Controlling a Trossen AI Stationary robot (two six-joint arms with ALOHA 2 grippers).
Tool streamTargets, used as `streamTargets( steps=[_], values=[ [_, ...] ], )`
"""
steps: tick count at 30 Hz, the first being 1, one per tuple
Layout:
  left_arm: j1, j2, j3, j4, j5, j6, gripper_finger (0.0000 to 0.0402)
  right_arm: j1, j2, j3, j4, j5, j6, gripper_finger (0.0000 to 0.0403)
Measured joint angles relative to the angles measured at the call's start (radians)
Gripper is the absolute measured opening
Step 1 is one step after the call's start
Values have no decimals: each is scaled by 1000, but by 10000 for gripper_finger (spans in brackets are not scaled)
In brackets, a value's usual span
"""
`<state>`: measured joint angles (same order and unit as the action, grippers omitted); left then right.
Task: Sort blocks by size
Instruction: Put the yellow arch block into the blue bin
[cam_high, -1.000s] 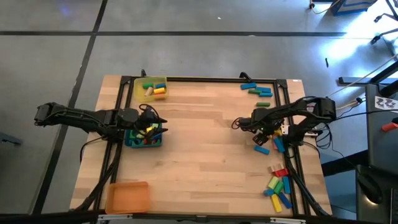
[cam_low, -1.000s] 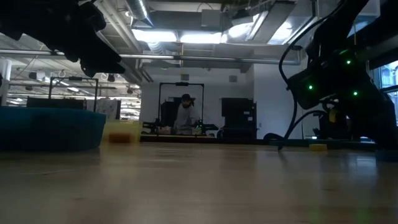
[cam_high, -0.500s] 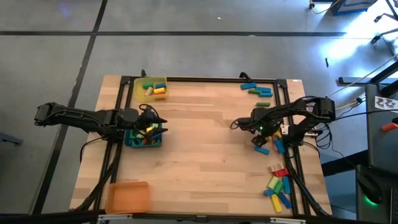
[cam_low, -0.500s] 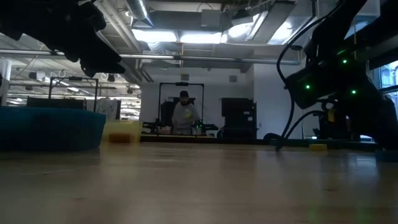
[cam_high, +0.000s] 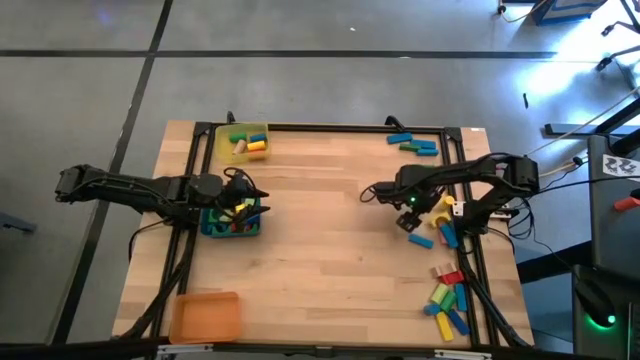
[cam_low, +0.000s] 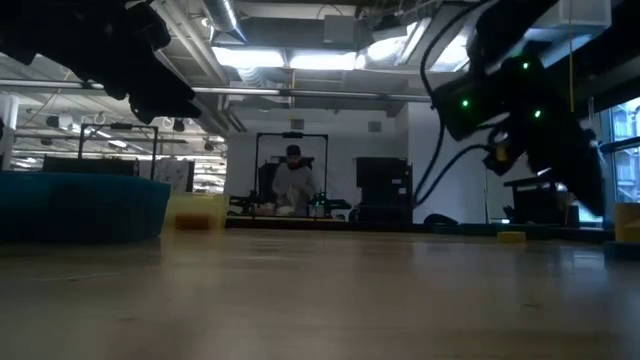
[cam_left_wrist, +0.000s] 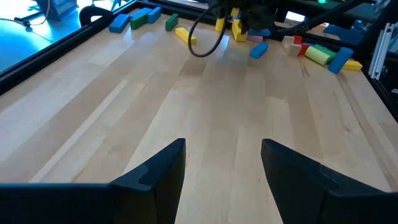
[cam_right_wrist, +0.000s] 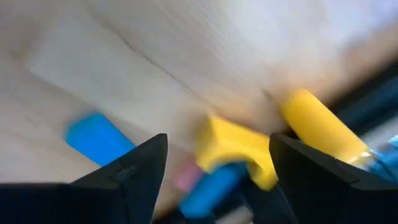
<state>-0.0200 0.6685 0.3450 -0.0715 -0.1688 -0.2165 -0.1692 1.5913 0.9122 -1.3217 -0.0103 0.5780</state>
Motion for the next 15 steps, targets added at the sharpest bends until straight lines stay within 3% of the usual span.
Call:
streamTargets(
  steps=[7, 15],
  values=[
    [0, 0, 0, -1, 0, 10, 196, 0, 0, -6, -188, 23, -5, 285],
    [0, 0, 0, -1, 0, 10, 196, 0, 0, -101, -71, 28, -4, 285]
  ],
)
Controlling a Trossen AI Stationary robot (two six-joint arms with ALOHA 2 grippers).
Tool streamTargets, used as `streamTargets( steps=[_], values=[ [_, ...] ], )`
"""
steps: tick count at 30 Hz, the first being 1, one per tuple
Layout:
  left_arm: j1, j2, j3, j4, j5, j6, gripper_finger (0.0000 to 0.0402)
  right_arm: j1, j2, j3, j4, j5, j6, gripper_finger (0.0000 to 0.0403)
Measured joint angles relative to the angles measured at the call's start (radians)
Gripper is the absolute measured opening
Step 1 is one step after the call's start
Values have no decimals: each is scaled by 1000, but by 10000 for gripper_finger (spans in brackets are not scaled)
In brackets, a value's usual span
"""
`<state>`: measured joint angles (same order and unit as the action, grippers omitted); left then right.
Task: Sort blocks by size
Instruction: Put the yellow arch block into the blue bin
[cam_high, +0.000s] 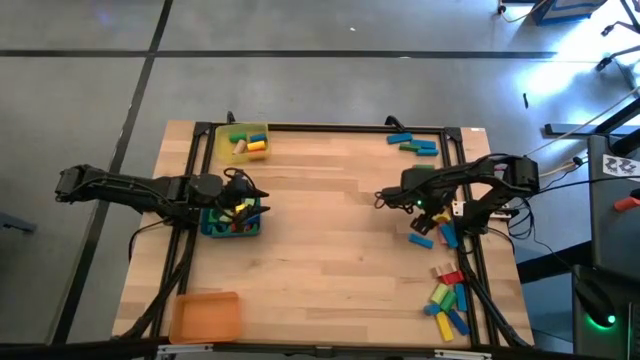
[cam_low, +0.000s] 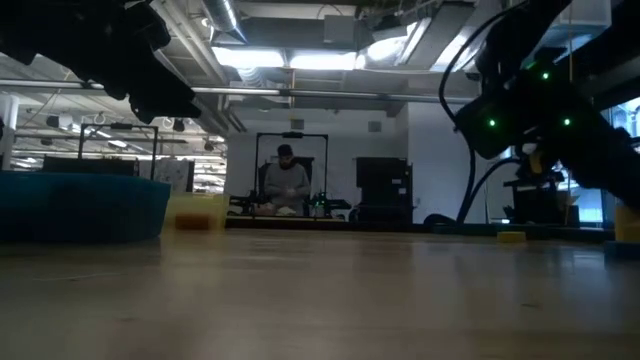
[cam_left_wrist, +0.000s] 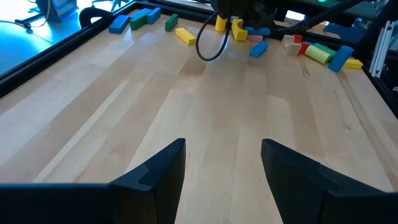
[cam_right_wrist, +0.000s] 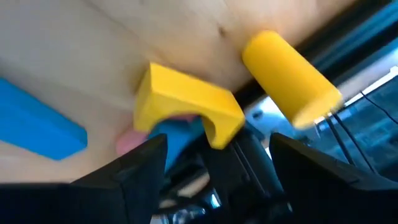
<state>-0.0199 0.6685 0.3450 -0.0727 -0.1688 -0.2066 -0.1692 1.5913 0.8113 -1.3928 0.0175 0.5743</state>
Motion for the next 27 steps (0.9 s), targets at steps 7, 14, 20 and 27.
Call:
streamTargets(
  steps=[7, 14, 20, 27],
  values=[
    [0, 0, 0, 0, 0, 3, 196, 15, 9, -3, 85, 8, -9, 285],
    [0, 0, 0, 0, 0, 5, 196, 41, 9, 0, 204, 9, -21, 285],
    [0, 0, 0, 0, 0, 5, 196, 40, 9, 88, 192, 16, -22, 285],
    [0, 0, 0, -1, 0, 5, 196, 38, 3, 179, 39, 3, -25, 285]
  ],
)
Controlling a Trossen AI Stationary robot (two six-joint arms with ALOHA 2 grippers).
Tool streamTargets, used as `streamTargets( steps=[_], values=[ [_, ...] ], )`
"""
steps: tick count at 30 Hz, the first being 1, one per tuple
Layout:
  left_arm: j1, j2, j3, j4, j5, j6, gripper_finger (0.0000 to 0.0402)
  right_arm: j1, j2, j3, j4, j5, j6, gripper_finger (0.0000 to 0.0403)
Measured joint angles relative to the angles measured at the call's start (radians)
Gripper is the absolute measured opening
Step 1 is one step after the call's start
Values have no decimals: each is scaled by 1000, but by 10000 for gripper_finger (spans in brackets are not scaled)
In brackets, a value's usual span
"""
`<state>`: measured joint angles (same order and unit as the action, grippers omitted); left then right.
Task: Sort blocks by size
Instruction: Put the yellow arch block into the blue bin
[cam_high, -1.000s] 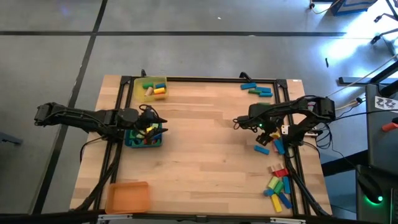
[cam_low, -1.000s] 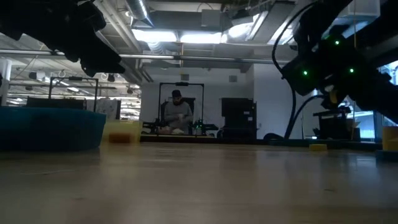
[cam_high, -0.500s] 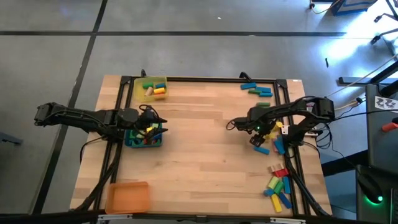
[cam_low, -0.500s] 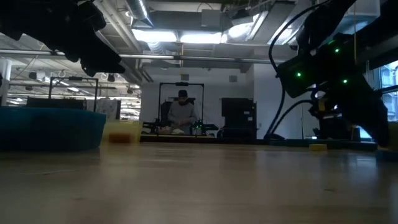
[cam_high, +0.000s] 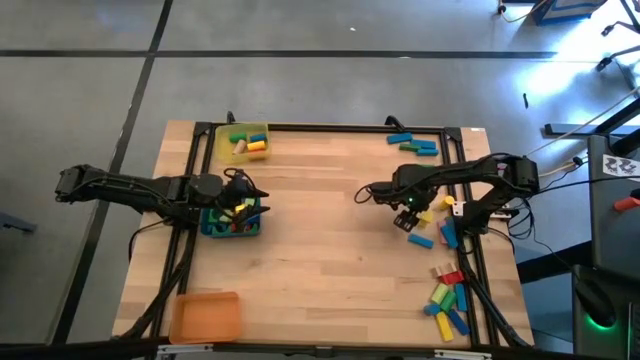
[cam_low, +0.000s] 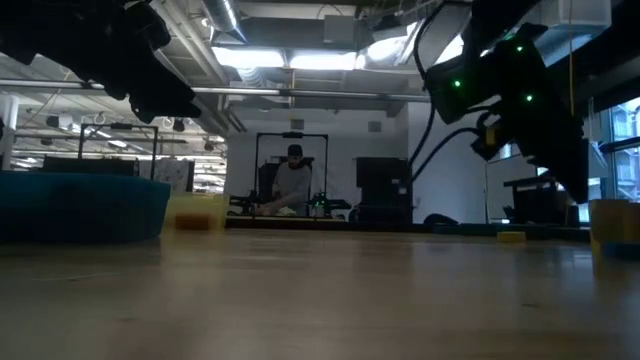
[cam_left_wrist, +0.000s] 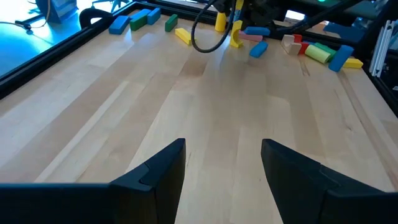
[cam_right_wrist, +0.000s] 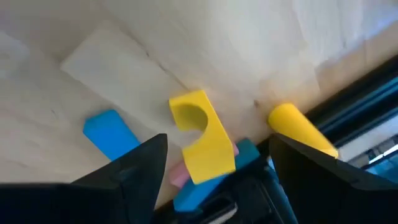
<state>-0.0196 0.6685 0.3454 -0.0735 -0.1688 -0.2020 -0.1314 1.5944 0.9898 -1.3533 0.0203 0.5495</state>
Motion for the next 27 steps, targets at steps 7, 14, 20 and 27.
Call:
streamTargets(
  steps=[7, 14, 20, 27],
  values=[
    [0, 0, 0, -11, 0, 0, 196, 0, 0, -70, 44, -50, 1, 285],
    [0, 0, 0, -14, 0, 0, 196, 0, 0, -136, 106, -56, -1, 280],
    [0, 0, 0, -13, 0, 0, 196, 0, 0, -142, 122, -58, -8, 199],
    [0, 0, 0, -13, 0, 0, 196, 0, 0, -142, 122, -64, -9, 133]
  ],
)
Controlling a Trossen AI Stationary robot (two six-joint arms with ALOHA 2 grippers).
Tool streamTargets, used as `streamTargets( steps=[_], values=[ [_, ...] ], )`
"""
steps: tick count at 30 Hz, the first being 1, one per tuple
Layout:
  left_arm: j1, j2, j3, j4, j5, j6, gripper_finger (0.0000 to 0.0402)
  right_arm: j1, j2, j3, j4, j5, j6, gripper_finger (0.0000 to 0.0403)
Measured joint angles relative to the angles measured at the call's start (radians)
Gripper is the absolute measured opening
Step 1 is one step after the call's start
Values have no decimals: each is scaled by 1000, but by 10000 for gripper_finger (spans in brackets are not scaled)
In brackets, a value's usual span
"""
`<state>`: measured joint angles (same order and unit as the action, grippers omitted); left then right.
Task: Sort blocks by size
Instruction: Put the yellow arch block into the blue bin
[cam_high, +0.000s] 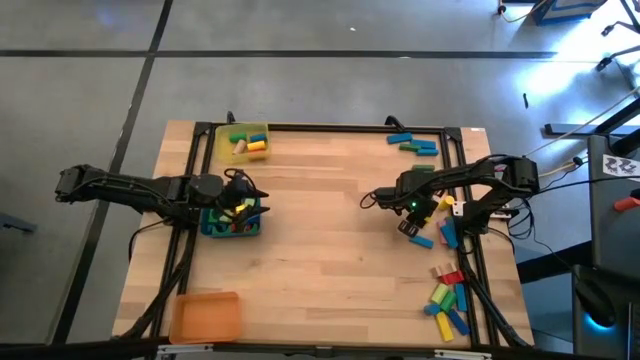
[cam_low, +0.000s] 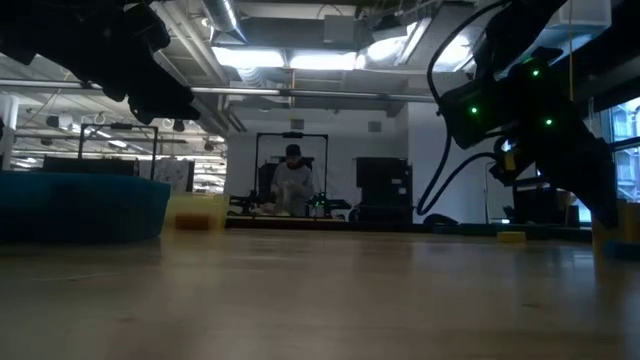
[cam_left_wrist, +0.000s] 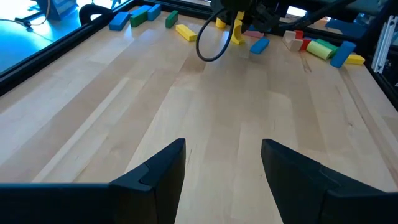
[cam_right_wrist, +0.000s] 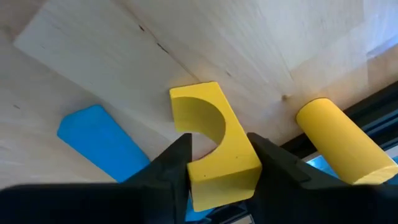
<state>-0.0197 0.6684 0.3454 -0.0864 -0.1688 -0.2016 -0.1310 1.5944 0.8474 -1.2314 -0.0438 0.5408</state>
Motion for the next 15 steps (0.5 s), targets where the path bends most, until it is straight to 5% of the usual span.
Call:
streamTargets(
  steps=[15],
  values=[
    [0, 0, 0, 0, 0, 0, 196, 3, 0, 184, -19, 51, -27, 133]
  ],
)
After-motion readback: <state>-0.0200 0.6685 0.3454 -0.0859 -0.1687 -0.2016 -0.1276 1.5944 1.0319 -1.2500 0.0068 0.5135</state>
